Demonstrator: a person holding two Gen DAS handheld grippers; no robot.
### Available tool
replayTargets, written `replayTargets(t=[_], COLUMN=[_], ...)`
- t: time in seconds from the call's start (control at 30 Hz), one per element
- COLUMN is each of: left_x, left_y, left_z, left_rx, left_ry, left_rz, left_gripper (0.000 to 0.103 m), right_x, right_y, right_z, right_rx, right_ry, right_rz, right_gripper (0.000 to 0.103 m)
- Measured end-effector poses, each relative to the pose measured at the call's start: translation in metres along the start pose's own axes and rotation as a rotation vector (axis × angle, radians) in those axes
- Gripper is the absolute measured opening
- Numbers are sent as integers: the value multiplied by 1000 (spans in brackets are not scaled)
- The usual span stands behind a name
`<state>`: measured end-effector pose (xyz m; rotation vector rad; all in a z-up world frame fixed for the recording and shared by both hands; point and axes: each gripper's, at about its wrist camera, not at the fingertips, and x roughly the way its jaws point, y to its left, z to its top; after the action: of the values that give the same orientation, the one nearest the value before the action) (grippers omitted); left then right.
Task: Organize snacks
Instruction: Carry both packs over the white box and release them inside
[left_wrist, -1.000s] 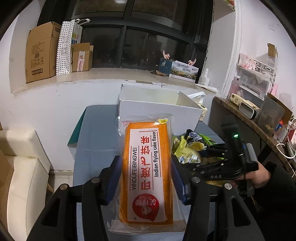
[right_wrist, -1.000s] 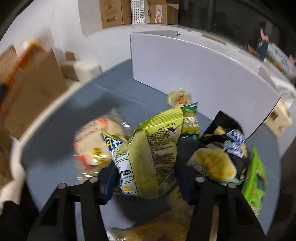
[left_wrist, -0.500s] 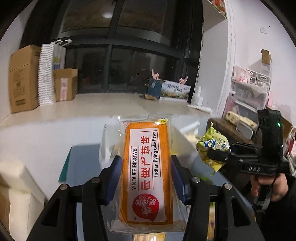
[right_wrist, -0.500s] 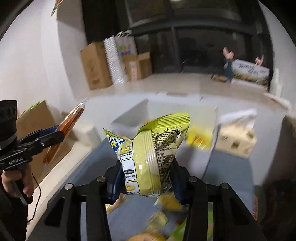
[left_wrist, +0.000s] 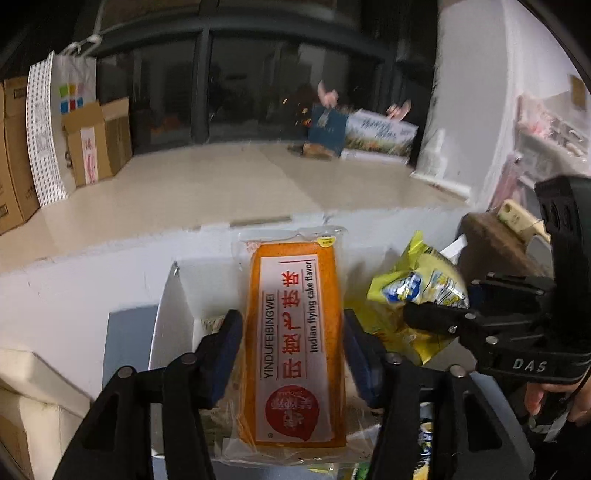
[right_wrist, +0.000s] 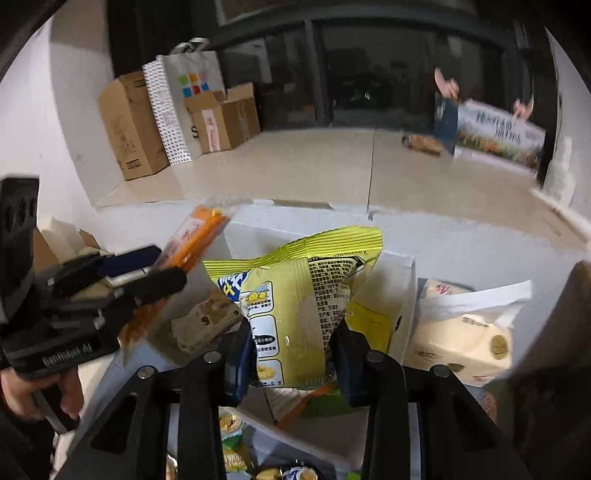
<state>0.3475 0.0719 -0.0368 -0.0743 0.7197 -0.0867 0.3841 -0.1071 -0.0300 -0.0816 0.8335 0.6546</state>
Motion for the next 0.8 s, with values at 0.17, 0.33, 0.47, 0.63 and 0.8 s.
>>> replayTargets(t=[0.17, 0.33, 0.47, 0.63, 0.8], left_x=[9, -4, -32, -85, -134], left_y=[12, 16, 14, 1, -19], left_z=[-2, -6, -15, -41, -90], left_rx=[-33, -32, -23, 7, 46], left_ry=[6, -9, -36, -101, -131], left_rz=[47, 54, 47, 28, -11], left_gripper=[103, 103, 103, 103, 103], right_x=[12, 5, -14, -60, -116], right_y=[-10, -11, -8, 10, 21], right_z=[8, 4, -4, -33, -91], right_rx=[-5, 13, 34, 22, 44], right_ry=[-11, -24, -60, -124, -192], right_rz=[-121, -140, -101, -58, -11], right_gripper=[103, 103, 103, 103, 103])
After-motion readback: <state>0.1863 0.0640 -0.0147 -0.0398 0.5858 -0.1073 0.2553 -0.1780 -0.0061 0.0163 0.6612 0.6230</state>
